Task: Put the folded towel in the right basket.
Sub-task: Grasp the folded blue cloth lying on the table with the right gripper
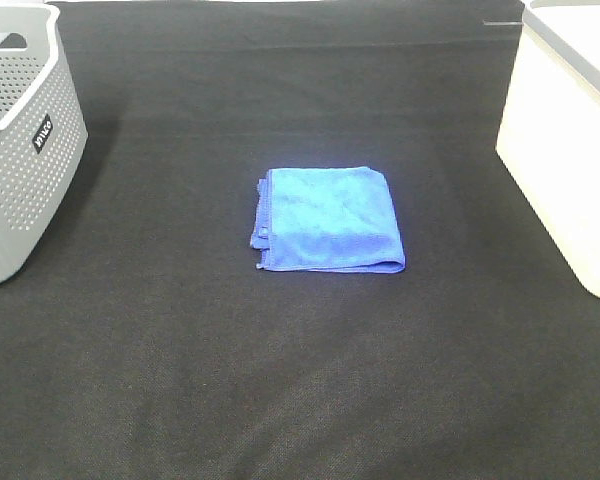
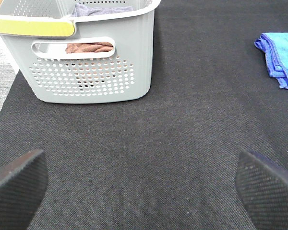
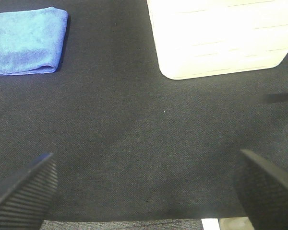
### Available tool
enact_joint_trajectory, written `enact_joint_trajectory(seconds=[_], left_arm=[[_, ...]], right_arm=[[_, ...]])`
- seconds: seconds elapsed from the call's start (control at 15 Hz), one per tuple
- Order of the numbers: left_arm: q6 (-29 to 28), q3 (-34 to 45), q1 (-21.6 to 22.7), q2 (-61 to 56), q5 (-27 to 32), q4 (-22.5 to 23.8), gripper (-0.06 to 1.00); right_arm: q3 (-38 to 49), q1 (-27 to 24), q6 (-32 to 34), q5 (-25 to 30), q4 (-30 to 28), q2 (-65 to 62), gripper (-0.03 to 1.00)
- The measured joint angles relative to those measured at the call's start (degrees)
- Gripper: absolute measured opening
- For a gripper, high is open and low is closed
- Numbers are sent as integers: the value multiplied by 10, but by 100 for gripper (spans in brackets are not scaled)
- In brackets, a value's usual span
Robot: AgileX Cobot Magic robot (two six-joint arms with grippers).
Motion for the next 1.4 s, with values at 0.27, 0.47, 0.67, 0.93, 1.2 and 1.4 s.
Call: enact_joint_trajectory(seconds=[0.27, 0.47, 0.67, 0.93, 1.2, 1.4], left_arm=[[0, 0, 0, 0, 0, 0, 99], [0, 0, 0, 0, 0, 0, 99], [0, 0, 0, 0, 0, 0, 99], [0, 0, 0, 0, 0, 0, 99], [0, 0, 0, 0, 0, 0, 99], [0, 0, 0, 0, 0, 0, 99]], right_arm=[[0, 0, 0, 0, 0, 0, 97], [0, 0, 0, 0, 0, 0, 97], [0, 0, 0, 0, 0, 0, 97], [0, 0, 0, 0, 0, 0, 97], [0, 0, 0, 0, 0, 0, 97], [0, 0, 0, 0, 0, 0, 97]])
